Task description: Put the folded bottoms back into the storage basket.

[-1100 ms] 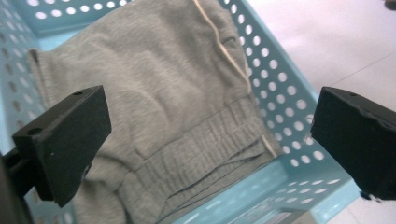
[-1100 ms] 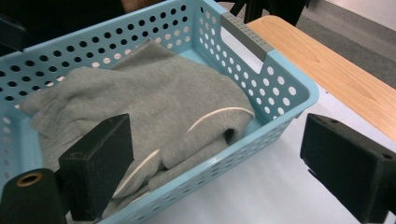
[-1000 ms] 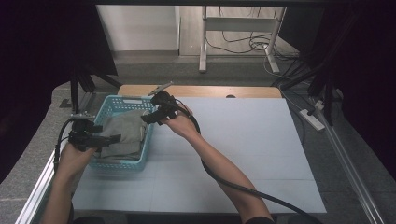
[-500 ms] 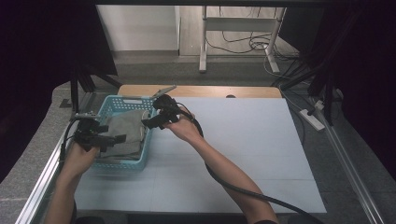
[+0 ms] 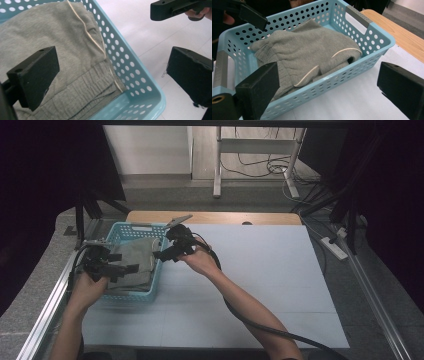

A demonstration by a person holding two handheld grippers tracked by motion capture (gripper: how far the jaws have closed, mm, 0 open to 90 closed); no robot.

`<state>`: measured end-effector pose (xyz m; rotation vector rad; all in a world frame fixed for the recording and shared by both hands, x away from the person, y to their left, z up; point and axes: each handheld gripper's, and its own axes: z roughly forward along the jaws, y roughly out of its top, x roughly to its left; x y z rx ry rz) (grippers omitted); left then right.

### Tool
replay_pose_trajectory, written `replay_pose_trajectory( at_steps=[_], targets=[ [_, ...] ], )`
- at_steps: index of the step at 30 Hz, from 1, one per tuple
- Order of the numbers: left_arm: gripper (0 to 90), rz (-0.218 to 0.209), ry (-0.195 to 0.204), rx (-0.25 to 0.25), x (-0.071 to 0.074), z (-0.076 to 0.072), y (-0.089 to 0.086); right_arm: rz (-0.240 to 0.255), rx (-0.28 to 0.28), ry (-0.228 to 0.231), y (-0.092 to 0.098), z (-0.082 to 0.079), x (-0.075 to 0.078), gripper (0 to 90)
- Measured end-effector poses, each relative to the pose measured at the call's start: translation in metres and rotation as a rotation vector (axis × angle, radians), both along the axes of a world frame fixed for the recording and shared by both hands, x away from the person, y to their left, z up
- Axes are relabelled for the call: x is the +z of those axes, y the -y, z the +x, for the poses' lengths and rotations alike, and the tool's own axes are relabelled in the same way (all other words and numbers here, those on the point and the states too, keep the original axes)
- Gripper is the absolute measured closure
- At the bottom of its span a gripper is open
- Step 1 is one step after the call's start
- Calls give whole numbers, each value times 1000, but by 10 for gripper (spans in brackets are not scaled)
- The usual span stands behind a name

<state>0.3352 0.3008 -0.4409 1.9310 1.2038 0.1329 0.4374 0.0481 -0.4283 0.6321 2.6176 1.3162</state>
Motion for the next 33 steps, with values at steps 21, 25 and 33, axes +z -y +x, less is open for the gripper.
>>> replay_pose_trajectory(
  at_steps=[21, 25, 33],
  targets=[
    [0, -27, 11, -8, 1, 1, 10, 5, 19, -24, 24, -13, 9, 29],
    [0, -5, 8, -11, 2, 1, 14, 8, 17, -26, 29, -14, 9, 29],
    [0, 29, 11, -30, 4, 1, 22, 3, 17, -26, 41, -18, 8, 29]
  ],
)
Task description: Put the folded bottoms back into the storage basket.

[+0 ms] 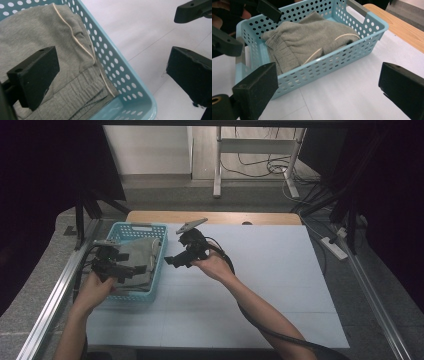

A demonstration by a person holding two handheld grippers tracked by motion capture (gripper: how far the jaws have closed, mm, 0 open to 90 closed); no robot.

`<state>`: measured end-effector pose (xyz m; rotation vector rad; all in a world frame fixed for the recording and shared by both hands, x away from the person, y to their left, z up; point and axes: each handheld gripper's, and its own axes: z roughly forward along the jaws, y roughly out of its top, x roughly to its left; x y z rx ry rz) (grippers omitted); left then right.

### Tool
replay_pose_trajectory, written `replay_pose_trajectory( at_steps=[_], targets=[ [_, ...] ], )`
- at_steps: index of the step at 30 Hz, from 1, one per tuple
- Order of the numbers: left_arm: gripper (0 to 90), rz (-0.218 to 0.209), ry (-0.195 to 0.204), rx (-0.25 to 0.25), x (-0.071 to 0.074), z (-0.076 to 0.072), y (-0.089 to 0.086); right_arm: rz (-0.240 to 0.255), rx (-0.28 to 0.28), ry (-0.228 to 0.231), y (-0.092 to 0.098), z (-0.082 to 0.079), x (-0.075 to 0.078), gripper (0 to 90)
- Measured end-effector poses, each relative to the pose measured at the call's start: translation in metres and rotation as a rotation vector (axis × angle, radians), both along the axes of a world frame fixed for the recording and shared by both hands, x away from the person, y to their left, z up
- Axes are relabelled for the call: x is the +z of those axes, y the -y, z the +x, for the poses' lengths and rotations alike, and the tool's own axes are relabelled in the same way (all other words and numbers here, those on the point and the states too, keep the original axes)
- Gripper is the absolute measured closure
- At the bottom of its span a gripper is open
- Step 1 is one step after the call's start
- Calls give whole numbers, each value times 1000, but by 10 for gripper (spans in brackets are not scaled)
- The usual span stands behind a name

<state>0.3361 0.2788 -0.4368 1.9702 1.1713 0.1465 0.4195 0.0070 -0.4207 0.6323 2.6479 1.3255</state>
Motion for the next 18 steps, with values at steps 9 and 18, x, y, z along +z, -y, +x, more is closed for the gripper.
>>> replay_pose_trajectory(
  at_steps=[9, 18],
  targets=[
    [0, -1, -16, -16, 0, 0, 4, -13, -13, -16, 14, -5, -2, 25],
    [0, -25, -12, -43, 1, 0, 14, -40, -14, 13, 26, -13, -4, 21]
  ],
)
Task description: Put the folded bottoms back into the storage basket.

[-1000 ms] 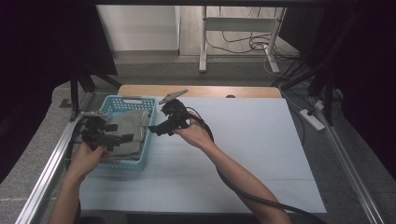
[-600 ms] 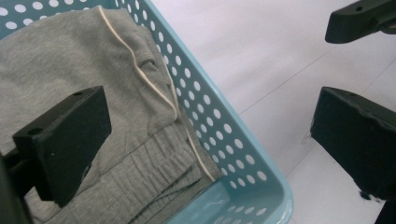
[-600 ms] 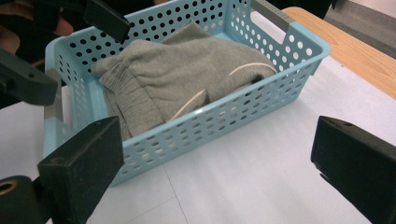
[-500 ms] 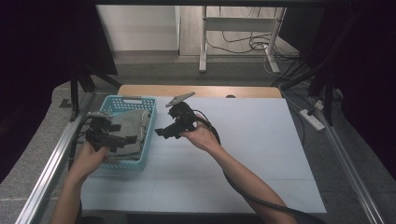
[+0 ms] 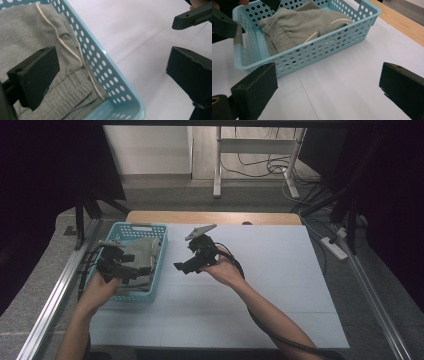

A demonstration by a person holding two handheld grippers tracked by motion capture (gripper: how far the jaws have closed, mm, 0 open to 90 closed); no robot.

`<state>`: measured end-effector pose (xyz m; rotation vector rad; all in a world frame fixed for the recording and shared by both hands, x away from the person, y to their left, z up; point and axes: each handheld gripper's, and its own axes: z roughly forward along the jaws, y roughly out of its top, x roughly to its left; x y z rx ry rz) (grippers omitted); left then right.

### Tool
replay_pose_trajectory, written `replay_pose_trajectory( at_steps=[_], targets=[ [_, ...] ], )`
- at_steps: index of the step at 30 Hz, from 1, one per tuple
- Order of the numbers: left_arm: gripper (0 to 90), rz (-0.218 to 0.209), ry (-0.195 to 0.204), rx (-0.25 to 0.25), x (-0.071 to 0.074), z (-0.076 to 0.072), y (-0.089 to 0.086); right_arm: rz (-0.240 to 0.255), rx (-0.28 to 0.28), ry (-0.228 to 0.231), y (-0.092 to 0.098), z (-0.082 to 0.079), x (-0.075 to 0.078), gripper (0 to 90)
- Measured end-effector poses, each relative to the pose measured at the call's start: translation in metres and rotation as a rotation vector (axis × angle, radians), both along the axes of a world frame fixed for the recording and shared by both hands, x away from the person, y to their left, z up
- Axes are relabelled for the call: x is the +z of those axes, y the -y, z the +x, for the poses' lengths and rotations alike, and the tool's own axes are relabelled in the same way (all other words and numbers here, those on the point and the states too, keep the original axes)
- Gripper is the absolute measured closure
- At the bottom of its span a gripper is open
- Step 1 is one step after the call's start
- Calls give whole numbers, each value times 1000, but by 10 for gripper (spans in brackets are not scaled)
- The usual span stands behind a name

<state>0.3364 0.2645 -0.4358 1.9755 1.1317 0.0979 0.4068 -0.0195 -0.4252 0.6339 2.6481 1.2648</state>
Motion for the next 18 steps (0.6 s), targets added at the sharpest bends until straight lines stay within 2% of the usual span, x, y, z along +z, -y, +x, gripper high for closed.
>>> replay_pose_trajectory(
  at_steps=[4, 8, 13, 18],
  targets=[
    [0, 3, 10, -6, 2, -1, 6, -3, -3, 2, 4, -3, 1, 21],
    [0, 13, 17, -6, 2, -1, 14, 18, -2, -17, 11, -4, 2, 22],
    [1, 34, 45, -19, 5, -4, 25, 19, -8, -25, 18, -5, 0, 21],
    [5, 27, 49, -27, 5, -8, 34, 36, -3, -45, 20, -5, -1, 21]
  ],
)
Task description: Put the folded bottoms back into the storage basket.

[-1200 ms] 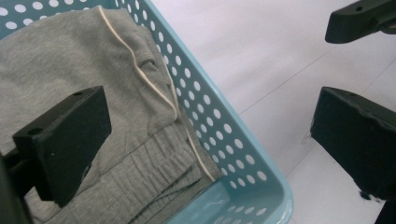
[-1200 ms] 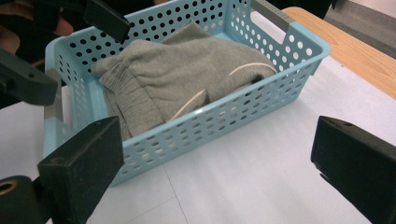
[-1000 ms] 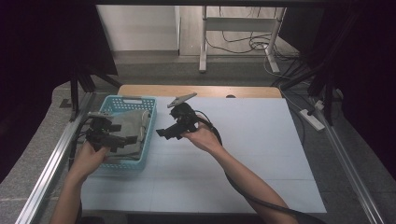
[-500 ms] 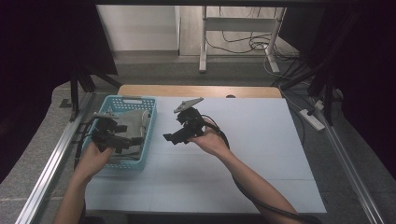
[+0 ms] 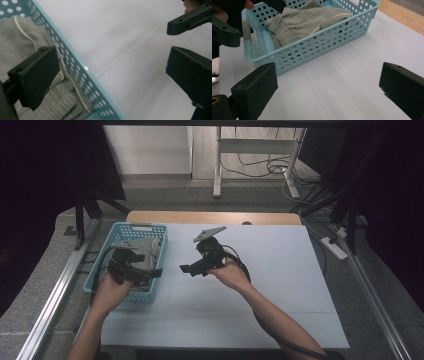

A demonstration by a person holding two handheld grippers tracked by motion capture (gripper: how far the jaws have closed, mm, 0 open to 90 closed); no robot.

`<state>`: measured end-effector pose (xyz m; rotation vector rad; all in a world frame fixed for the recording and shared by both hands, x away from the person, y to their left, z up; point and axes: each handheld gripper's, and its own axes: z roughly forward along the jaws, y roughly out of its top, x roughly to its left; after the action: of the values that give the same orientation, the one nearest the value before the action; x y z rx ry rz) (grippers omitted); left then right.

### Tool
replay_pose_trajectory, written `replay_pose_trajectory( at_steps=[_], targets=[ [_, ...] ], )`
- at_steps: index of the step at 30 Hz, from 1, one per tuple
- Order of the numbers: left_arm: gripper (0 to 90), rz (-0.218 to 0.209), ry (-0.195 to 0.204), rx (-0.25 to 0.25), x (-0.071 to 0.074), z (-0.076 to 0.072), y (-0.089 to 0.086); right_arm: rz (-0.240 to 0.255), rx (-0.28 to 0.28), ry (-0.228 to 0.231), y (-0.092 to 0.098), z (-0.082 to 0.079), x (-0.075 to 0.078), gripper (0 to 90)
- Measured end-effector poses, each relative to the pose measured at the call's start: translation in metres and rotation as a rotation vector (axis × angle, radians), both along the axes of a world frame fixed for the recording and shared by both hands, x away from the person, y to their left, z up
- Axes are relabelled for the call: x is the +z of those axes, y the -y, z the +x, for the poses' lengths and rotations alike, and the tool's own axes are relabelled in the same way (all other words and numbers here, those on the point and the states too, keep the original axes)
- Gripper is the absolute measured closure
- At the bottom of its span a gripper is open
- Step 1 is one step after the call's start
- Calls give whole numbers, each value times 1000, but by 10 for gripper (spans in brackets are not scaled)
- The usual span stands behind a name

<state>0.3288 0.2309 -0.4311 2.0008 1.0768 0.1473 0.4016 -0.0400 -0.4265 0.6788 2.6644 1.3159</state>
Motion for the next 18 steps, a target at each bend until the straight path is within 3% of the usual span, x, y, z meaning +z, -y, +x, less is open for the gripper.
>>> replay_pose_trajectory(
  at_steps=[12, 18],
  targets=[
    [7, 4, 5, -29, -1, -8, 13, -6, 7, -6, 6, -5, -1, 22],
    [5, -24, 9, -40, -1, -10, 20, -13, 6, -13, 13, -7, -2, 22]
  ],
)
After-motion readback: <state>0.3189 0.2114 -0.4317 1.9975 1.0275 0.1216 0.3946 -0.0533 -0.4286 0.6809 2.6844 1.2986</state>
